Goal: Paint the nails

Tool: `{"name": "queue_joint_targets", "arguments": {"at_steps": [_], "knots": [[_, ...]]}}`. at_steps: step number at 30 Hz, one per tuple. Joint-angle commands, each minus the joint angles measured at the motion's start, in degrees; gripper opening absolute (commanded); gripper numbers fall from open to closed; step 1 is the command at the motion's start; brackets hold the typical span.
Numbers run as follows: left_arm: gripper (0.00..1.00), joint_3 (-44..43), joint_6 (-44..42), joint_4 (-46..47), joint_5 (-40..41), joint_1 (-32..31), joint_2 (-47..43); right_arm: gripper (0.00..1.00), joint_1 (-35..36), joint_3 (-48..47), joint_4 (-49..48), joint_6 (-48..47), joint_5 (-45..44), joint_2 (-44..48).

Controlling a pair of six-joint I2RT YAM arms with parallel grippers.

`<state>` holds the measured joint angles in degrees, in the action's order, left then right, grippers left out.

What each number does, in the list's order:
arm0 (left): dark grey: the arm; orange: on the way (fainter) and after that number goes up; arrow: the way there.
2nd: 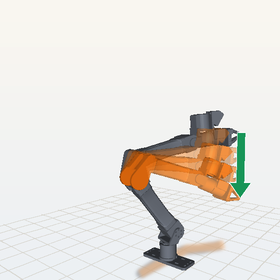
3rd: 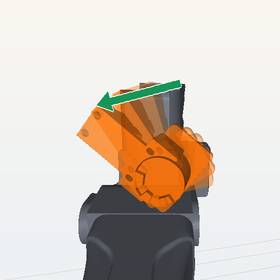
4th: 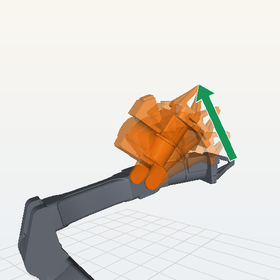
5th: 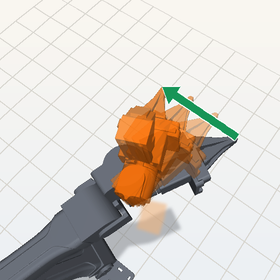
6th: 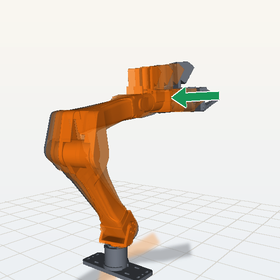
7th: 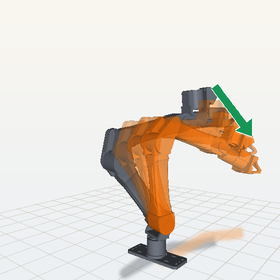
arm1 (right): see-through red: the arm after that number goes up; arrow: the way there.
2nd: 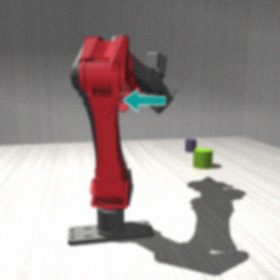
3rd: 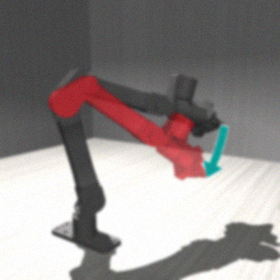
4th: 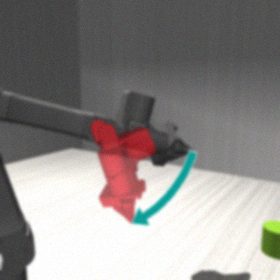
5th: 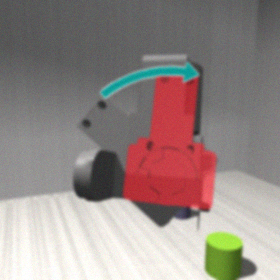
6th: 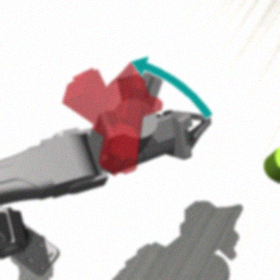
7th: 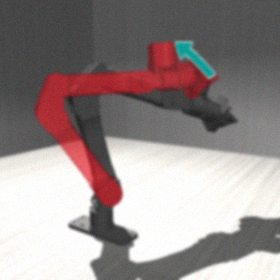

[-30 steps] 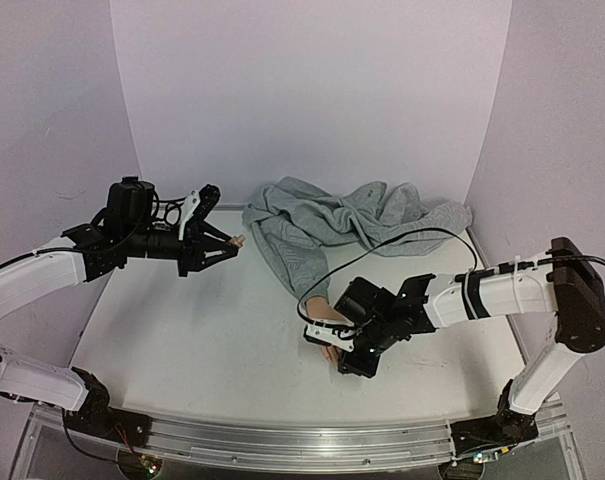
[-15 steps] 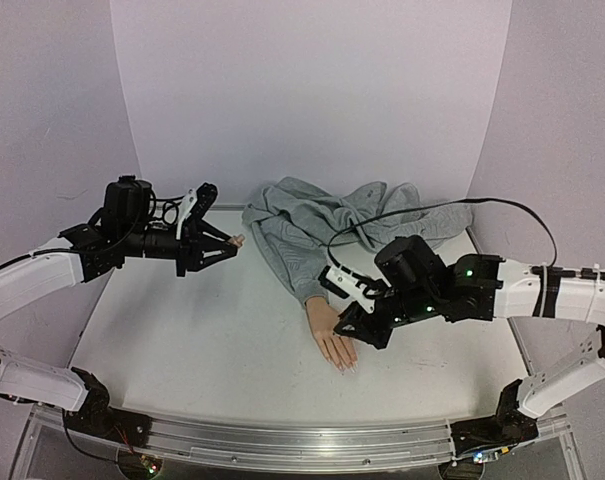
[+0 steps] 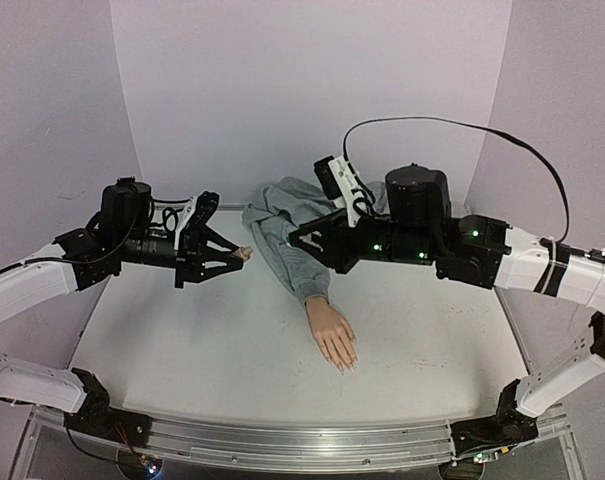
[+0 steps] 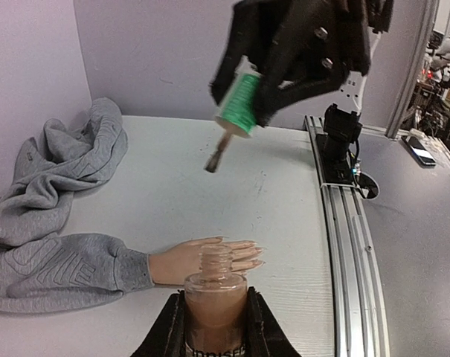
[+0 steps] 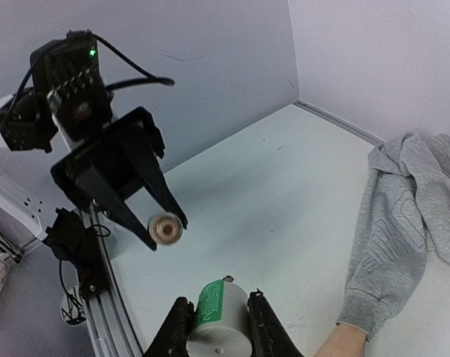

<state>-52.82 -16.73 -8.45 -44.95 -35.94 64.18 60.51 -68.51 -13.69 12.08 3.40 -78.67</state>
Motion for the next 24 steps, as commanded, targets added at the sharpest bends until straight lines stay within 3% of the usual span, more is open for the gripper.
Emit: {"name": "queue_joint_targets", "arguments": {"at_steps": [1, 8, 11, 24], "knots": [[0.00, 1.46, -5.49, 1.65, 2.31, -2.39, -4.15, 0.00, 0.31, -6.93, -1.89, 4.73, 4.45, -2.55], [0.00, 2.22, -11.87, -1.44, 7.16, -4.66, -5.56, 0.00, 0.31, -16.59, 2.13, 4.82, 14.53, -8.59], [0.00, 1.94, -14.19, -3.44, 9.25, -5.13, -5.84, 0.00, 0.32, -18.58, 4.17, 4.55, 14.03, -10.17], [0.00, 2.18, -11.60, -1.26, 10.15, -5.28, -6.09, 0.00, 0.35, -15.73, 4.66, 4.24, 16.87, -8.57]]}}
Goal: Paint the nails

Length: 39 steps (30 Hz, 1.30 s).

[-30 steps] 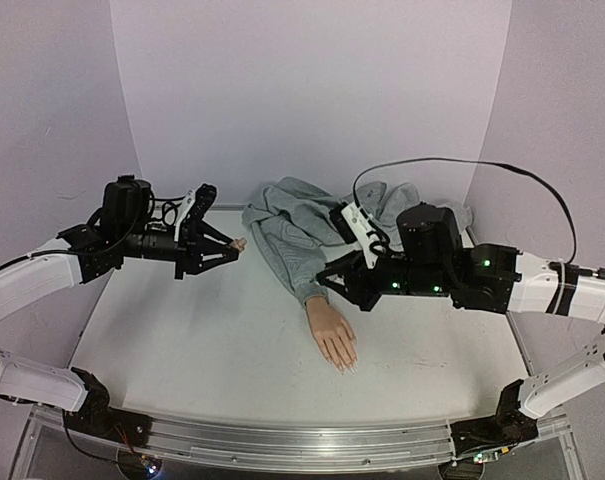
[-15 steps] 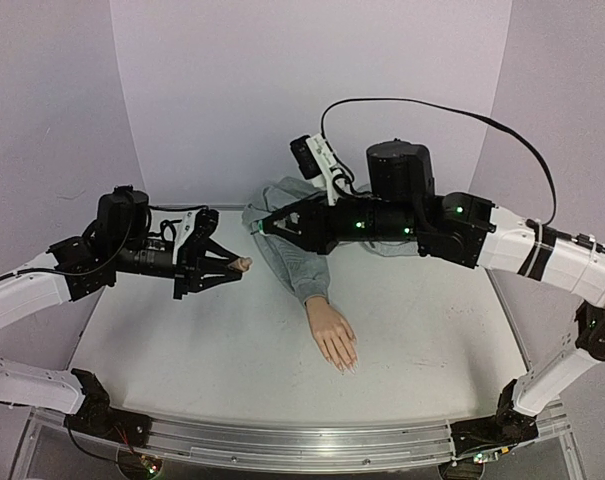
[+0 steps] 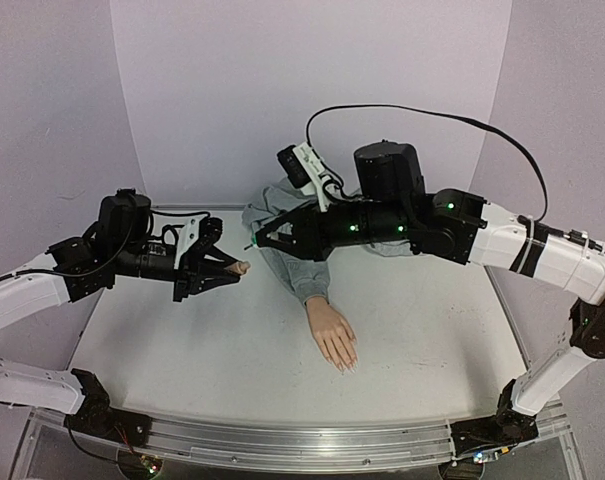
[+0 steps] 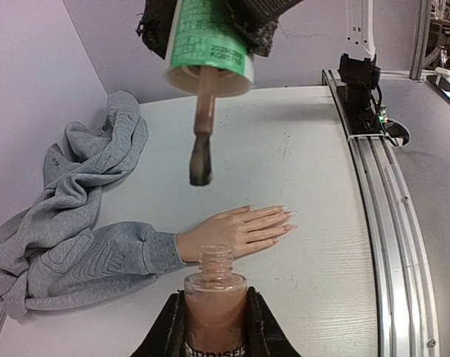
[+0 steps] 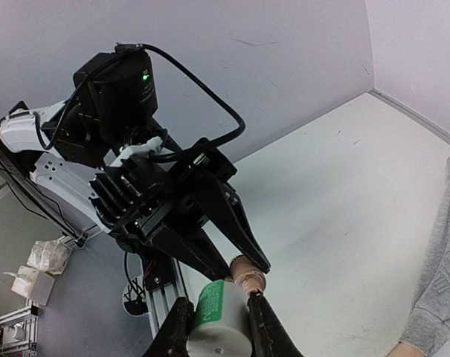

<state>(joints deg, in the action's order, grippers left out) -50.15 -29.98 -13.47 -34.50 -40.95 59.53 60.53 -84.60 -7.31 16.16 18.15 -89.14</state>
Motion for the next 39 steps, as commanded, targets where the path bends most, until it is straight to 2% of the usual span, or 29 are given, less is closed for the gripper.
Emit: {"name": "queue_joint_targets", "arguments": {"at_steps": [1, 11, 39], "knots": [[0.00, 0.00, 2.54, 4.93, -0.35, -0.27, -1.62, 0.00, 0.32, 0.75, -1.78, 0.15, 1.96, 2.06], [0.00, 1.94, 6.01, 10.23, -1.71, -0.27, -1.81, 0.00, 0.29, 2.95, -2.48, 0.10, 0.80, 4.02], [0.00, 2.16, 6.04, 10.57, -3.87, -0.27, -2.01, 0.00, 0.27, 2.66, -3.32, -0.61, -0.95, 2.60]]}}
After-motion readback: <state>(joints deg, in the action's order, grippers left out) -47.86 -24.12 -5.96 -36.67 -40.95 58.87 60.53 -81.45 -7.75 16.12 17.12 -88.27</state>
